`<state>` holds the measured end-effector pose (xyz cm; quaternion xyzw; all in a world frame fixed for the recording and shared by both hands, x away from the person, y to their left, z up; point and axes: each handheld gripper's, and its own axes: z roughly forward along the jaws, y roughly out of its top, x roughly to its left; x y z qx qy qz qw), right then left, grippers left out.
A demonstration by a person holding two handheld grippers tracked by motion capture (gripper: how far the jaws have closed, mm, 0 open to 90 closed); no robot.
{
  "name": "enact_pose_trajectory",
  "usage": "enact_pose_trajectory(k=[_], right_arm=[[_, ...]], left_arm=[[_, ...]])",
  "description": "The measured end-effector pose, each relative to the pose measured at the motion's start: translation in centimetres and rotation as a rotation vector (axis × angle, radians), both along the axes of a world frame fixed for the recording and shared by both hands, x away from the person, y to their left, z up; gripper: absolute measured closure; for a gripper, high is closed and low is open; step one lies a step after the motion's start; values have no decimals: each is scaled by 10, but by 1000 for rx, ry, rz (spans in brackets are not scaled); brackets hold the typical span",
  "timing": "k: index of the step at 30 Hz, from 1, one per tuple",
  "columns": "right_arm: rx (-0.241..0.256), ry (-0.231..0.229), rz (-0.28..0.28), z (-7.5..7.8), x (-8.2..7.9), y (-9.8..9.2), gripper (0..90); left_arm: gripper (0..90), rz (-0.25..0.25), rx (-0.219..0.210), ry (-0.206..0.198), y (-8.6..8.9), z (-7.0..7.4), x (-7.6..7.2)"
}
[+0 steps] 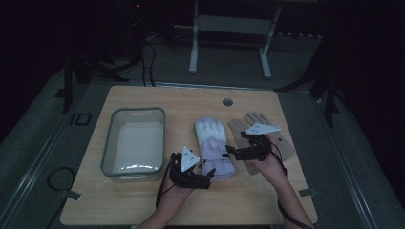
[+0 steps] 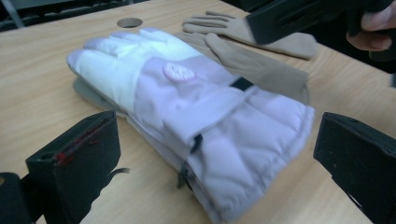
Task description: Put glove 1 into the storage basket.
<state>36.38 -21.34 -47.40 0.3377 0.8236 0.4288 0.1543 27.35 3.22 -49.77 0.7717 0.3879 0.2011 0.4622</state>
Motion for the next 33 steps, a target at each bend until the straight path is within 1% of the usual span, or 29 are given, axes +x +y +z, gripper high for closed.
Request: enact_pose_trajectory(k=[1, 2, 3, 4, 5, 6, 7, 8, 9, 11, 12, 13, 14, 15, 16, 17, 19, 20, 21, 22, 23, 24, 25, 26, 27, 29, 30, 31, 33], right_arm=[[-20, -11, -19, 0, 3, 4, 148], [-33, -13, -28, 1, 5, 7, 182], [-24, 6, -33, 1, 9, 9, 205], [-27, 14, -54, 0, 13, 11, 213], [-40, 13, -58, -2, 15, 13, 224], [-50, 22, -53, -5, 17, 16, 225], [-50, 43, -57, -9, 19, 19, 249], [-61, 56, -65, -14, 21, 21, 287], [-85, 58, -55, -20, 22, 22, 289], [-123, 83, -55, -32, 24, 24, 308], [-130, 105, -44, -38, 25, 23, 309], [-137, 118, -51, -43, 26, 23, 311], [-137, 139, -54, -47, 28, 22, 332], [-109, 186, -52, -51, 29, 20, 357], [-101, 194, -52, -53, 30, 19, 360], [-93, 211, -50, -55, 30, 18, 381], [-63, 262, -47, -58, 34, 17, 390], [-54, 272, -39, -60, 35, 17, 390], [-52, 281, -29, -63, 37, 17, 394], [-30, 312, -24, -64, 39, 15, 408], [-11, 337, -19, -66, 41, 14, 408], [0, 348, -7, -68, 42, 13, 432], [25, 372, 13, -69, 44, 11, 464], [47, 390, 22, -72, 46, 9, 464], [67, 405, 32, -74, 47, 7, 485], [120, 452, 53, -79, 51, 2, 531], [144, 466, 67, -80, 51, 1, 559], [160, 477, 70, -82, 52, -1, 563], [179, 498, 74, -82, 52, -1, 629]], left_arm=[[5, 14, 2, 14, -2, 1, 4], [6, 20, 4, 39, -4, 0, 8], [5, 35, 4, 66, -5, -2, 13], [6, 38, -2, 84, -6, -4, 15], [6, 44, 8, 104, -8, -7, 18], [6, 50, 12, 115, -9, -11, 20], [6, 52, 13, 130, -9, -14, 21], [39, 74, 7, 148, -9, -19, 22], [63, 87, 11, 164, -9, -23, 23], [94, 85, 14, 202, -10, -32, 24], [100, 80, 10, 220, -10, -36, 24], [119, 78, 1, 238, -10, -40, 25], [129, 73, -20, 266, -9, -44, 26], [147, 69, -17, 278, -8, -46, 27], [149, 66, -20, 287, -8, -49, 28], [158, 61, -30, 307, -7, -51, 30], [195, 40, -37, 334, -6, -56, 33], [196, 36, -39, 341, -6, -57, 34], [209, 18, -43, 349, -5, -57, 35], [254, 5, -50, 358, -4, -57, 36], [265, 3, -53, 362, -4, -58, 37], [288, -13, -62, 367, -4, -59, 37], [324, -21, -64, 368, -3, -59, 38], [325, -22, -67, 372, -3, -60, 39], [326, -29, -77, 382, -3, -61, 40], [350, -52, -90, 394, -1, -63, 42], [362, -60, -94, 395, 0, -63, 43], [370, -63, -91, 390, -1, -63, 43], [401, -80, -86, 398, -1, -63, 44]])
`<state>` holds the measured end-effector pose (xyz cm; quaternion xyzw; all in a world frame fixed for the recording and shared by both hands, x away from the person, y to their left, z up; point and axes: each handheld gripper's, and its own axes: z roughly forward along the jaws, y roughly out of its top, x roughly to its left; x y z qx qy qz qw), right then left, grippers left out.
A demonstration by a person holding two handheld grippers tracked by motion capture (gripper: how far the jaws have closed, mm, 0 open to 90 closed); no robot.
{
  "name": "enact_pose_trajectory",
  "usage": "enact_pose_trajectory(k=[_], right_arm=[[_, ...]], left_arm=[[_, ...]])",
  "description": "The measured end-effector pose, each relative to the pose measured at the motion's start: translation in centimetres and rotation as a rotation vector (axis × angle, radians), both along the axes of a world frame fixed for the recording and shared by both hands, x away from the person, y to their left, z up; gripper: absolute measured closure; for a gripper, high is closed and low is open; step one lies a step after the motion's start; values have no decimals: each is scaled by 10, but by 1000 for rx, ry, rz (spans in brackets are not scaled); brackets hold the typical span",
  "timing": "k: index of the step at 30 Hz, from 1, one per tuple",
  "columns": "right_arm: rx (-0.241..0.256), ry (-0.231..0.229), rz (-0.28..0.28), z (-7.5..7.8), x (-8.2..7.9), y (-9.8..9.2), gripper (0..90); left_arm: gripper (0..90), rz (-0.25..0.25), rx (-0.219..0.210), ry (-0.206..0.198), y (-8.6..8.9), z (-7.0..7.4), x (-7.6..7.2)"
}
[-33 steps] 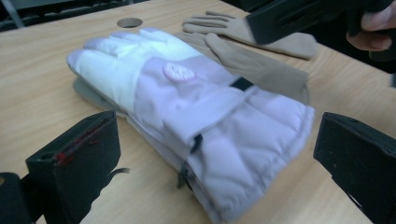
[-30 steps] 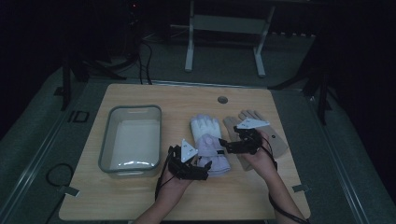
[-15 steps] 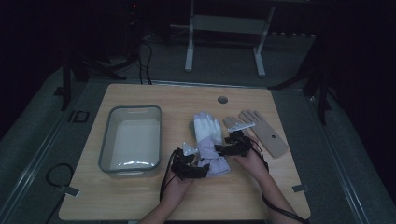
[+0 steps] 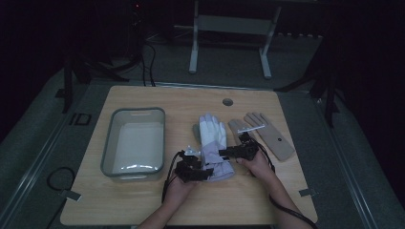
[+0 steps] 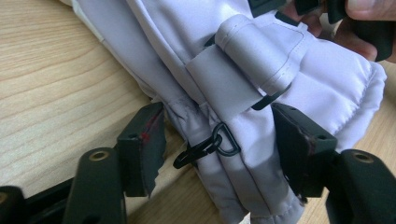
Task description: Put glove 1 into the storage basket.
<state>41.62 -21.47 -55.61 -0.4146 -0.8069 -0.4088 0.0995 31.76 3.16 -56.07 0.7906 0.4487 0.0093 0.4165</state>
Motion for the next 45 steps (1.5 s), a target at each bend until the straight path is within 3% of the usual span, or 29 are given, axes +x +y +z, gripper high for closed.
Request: enact_pose_trajectory(k=[3, 9, 12, 14, 19, 23, 31, 45], right_arm=[[-39, -30, -8, 5, -4, 4, 723], [-263, -198, -24, 22, -23, 29, 790], [-329, -249, -33, 26, -29, 37, 799], [-348, -274, -40, 27, -32, 40, 806], [-324, -262, -67, 32, -34, 38, 813], [-326, -277, -80, 40, -38, 38, 815], [-297, -296, -90, 55, -42, 37, 816], [-282, -344, -113, 96, -45, 52, 816]], left_arm=[[461, -20, 0, 25, 1, 1, 3], [632, -32, 4, 38, 1, 6, 3], [689, -33, 9, 47, 1, 8, 3], [712, -33, -1, 63, 2, 9, 5], [737, -49, 7, 67, 2, 15, 5], [741, -65, 16, 65, 1, 22, 7], [741, -125, 60, 38, 4, 43, 9], [741, -191, 83, -14, 25, 85, 16]])
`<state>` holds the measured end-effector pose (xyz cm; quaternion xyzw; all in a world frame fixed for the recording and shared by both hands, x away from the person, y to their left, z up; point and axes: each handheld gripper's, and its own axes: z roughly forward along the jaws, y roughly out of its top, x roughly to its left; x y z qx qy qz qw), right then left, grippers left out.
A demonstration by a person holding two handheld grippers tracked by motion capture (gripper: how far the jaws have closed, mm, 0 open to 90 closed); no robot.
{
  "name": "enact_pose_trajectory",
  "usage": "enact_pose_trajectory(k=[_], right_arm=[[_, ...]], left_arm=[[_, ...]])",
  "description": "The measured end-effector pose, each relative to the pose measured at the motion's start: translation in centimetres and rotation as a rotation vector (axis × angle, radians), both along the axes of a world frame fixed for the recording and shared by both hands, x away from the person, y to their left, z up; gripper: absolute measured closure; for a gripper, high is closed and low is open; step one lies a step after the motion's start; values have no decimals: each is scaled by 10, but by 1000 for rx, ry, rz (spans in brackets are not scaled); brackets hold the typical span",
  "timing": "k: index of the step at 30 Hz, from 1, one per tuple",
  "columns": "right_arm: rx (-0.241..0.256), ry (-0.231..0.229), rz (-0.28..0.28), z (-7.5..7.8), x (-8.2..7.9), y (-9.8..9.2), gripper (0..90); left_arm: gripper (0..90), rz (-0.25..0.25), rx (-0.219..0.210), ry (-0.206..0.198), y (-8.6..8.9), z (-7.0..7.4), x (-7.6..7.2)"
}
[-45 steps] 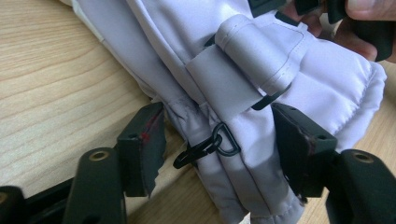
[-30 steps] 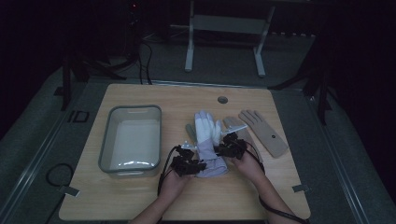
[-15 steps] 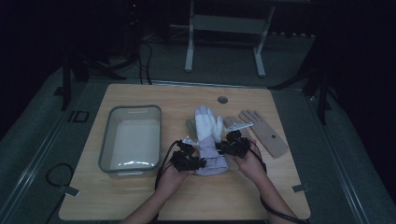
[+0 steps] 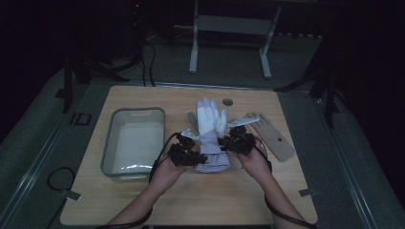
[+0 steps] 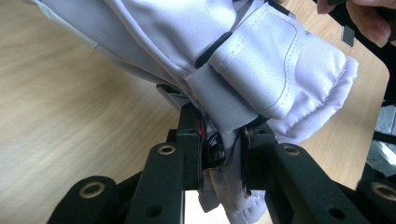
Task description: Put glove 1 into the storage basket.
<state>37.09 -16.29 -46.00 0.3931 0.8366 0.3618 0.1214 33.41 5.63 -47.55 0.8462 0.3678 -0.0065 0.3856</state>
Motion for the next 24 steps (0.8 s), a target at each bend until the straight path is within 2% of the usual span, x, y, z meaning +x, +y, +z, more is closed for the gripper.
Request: enact_pose_trajectory(k=[11, 18, 22, 23, 24], right_arm=[[33, -26, 19, 26, 0, 19, 816], [57, -34, 47, 43, 6, 48, 816], [64, -41, 67, 50, 8, 68, 816], [64, -41, 67, 50, 8, 68, 816], [64, -43, 72, 51, 9, 74, 816]], left_arm=[[742, -21, 42, -45, 22, 31, 0], [741, 0, 66, -62, 53, 52, 0], [741, 15, 79, -64, 73, 60, -2], [741, 15, 79, -64, 73, 60, -2], [741, 27, 90, -68, 84, 63, -4]])
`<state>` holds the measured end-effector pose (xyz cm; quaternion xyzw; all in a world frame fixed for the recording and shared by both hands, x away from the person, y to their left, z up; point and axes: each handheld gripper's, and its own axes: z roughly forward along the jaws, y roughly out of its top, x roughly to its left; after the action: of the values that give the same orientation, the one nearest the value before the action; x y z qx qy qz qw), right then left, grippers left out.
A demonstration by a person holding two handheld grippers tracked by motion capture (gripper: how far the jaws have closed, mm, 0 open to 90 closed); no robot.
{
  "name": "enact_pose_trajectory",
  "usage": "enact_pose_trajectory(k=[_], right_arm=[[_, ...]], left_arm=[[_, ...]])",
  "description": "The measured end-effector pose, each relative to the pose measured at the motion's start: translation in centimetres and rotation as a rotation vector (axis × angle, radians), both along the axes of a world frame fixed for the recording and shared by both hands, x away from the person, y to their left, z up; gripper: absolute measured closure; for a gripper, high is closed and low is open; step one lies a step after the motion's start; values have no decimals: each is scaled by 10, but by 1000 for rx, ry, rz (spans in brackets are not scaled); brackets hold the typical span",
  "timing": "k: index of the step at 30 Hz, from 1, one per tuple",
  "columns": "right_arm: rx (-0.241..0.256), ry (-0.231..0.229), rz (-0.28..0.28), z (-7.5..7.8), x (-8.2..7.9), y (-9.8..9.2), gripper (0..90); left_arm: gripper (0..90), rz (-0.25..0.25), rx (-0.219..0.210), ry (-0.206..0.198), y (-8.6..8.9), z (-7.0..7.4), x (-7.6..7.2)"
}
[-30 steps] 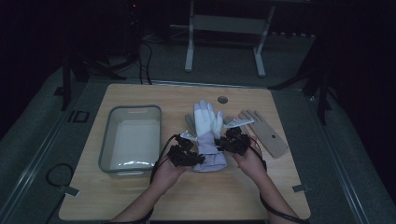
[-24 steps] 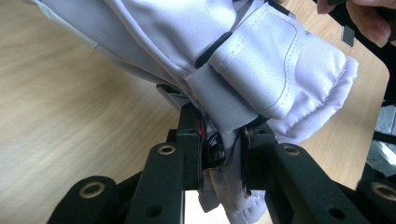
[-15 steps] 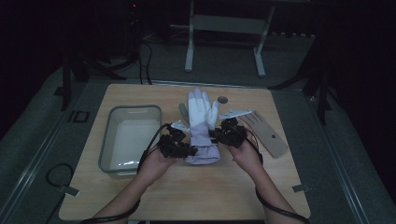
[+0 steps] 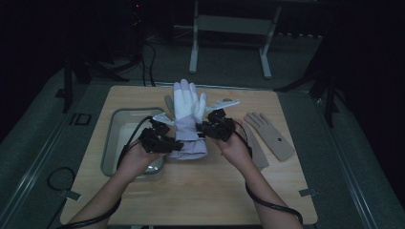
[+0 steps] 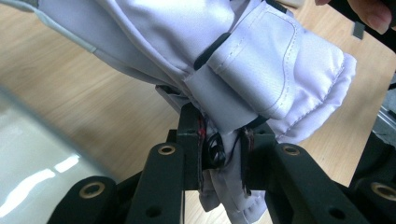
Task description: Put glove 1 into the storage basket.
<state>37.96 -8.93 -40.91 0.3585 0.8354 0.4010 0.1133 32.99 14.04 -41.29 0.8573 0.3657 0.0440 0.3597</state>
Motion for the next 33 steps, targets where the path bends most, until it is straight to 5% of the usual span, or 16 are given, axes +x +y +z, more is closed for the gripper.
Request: enact_pose_trajectory(k=[11, 21, 26, 33], right_arm=[[8, 0, 61, 3, -3, 70, 817], [13, 28, 110, -10, -5, 124, 817], [-8, 57, 115, -21, -4, 142, 817], [-83, 123, 115, -56, 1, 153, 817]], left_arm=[[740, 49, 33, 6, 59, 5, -14], [738, 77, 49, 39, 110, -5, -22], [736, 80, 27, 84, 126, -22, -20], [733, 88, 23, 162, 125, -62, -15]])
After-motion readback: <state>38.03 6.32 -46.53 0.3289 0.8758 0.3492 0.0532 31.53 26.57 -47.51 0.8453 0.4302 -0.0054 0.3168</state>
